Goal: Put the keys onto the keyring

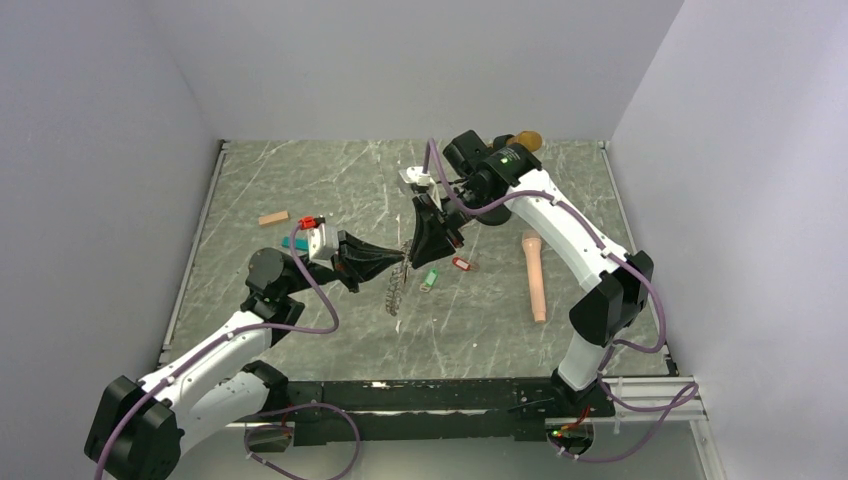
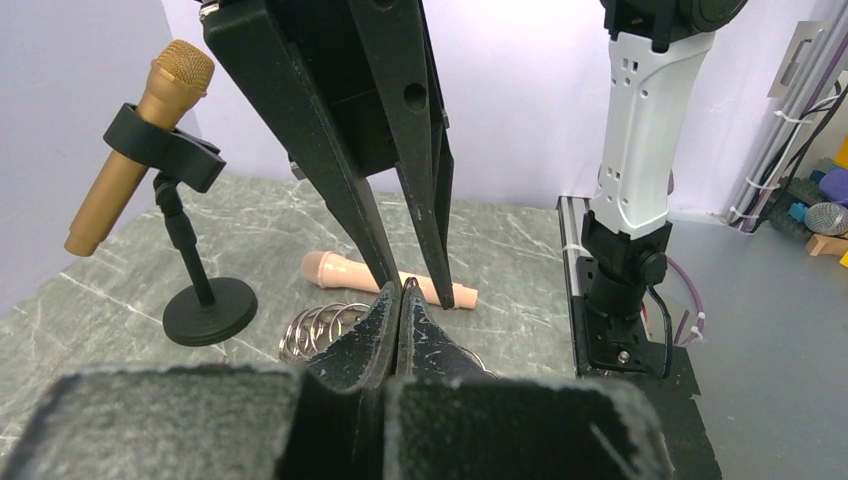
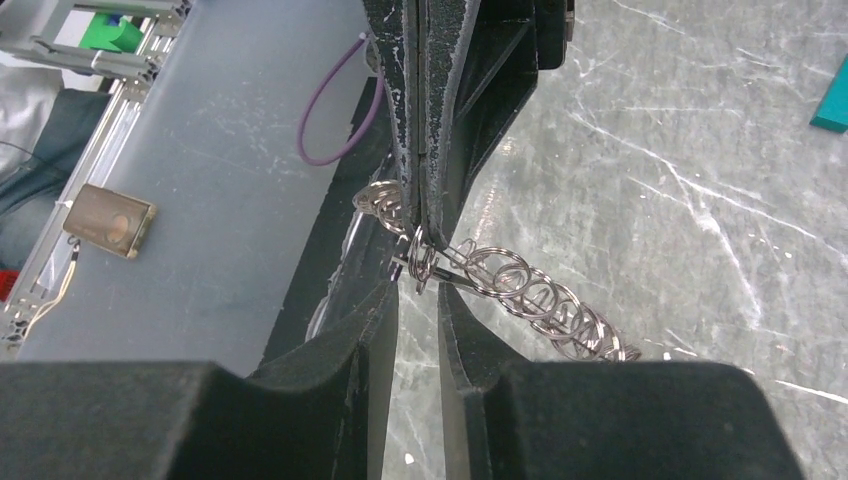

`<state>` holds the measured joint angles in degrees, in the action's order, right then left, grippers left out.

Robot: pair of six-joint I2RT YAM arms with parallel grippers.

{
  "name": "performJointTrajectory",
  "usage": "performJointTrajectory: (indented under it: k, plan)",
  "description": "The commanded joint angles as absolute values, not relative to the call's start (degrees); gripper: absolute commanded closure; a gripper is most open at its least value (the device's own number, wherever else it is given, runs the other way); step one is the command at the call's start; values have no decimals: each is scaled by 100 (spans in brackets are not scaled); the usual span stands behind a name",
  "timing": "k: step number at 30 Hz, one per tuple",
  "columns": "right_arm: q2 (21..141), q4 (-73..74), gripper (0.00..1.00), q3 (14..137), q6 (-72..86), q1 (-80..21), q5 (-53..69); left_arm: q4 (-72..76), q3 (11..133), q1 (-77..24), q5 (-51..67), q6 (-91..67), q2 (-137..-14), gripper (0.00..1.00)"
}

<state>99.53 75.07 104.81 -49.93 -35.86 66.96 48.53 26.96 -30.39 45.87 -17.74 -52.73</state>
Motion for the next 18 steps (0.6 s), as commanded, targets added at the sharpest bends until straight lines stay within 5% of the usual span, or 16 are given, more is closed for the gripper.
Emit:
performJointTrajectory:
  k: [1,18]
  plan:
    - [9720,7658,75,10676,-5226,-3551,6839,5201,2802,-3010,4733,-1865,-5249,100]
    - [9836,7639,79,10650,-5217,-3560,7039,5403,2822,-3011,4681,-1995,-5439,100]
